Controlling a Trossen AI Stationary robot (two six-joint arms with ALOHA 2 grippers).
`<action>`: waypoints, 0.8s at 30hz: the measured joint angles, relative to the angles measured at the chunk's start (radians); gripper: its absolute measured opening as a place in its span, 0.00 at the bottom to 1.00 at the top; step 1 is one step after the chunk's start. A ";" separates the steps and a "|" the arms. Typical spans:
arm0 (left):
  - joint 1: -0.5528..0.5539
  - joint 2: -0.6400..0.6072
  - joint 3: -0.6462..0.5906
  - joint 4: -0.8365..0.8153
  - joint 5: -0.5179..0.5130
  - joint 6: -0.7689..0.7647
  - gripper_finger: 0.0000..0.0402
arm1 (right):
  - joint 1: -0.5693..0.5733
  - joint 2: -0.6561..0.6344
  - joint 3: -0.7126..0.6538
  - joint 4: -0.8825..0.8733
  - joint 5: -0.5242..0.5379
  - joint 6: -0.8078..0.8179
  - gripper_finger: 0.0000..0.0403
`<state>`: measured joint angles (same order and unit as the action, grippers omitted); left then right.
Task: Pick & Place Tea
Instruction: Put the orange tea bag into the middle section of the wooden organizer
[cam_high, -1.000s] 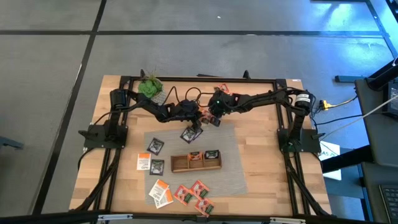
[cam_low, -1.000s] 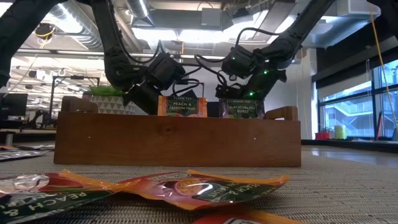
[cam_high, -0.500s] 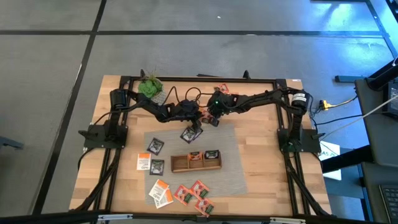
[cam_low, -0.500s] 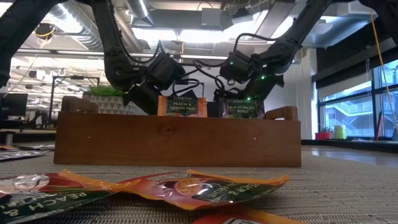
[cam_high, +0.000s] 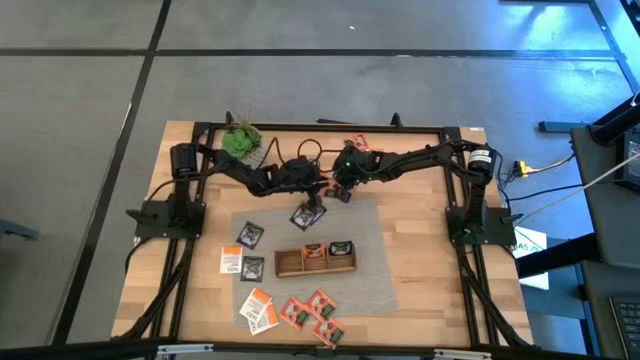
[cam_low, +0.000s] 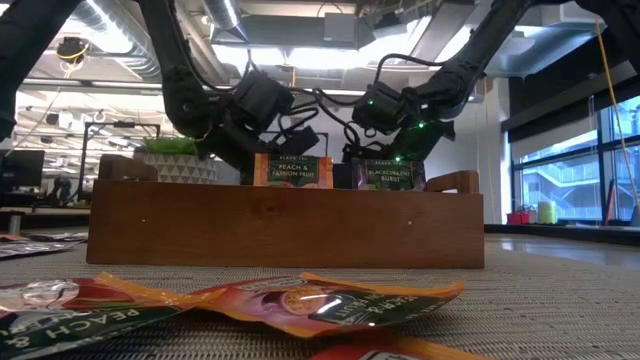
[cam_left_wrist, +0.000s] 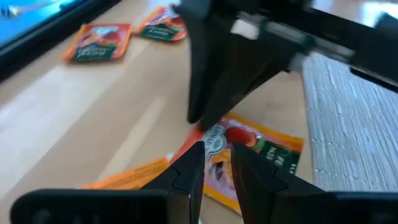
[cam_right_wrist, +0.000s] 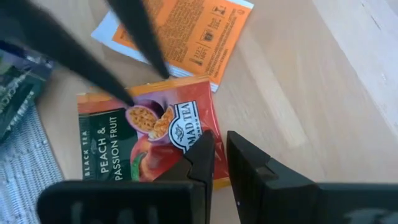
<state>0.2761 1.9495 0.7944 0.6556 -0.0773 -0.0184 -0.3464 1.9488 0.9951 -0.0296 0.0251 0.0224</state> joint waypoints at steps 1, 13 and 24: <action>-0.007 0.000 0.000 -0.001 0.000 0.020 0.19 | -0.001 0.000 0.000 0.000 0.000 0.010 0.12; -0.080 -0.002 0.002 -0.095 -0.025 0.128 0.19 | -0.002 0.000 -0.003 0.006 0.039 0.027 0.12; -0.115 -0.004 0.003 -0.107 -0.168 0.230 0.19 | -0.003 0.001 -0.003 0.010 0.054 0.049 0.12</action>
<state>0.1614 1.9457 0.7979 0.5488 -0.2450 0.2115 -0.3496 1.9495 0.9916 -0.0195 0.0793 0.0711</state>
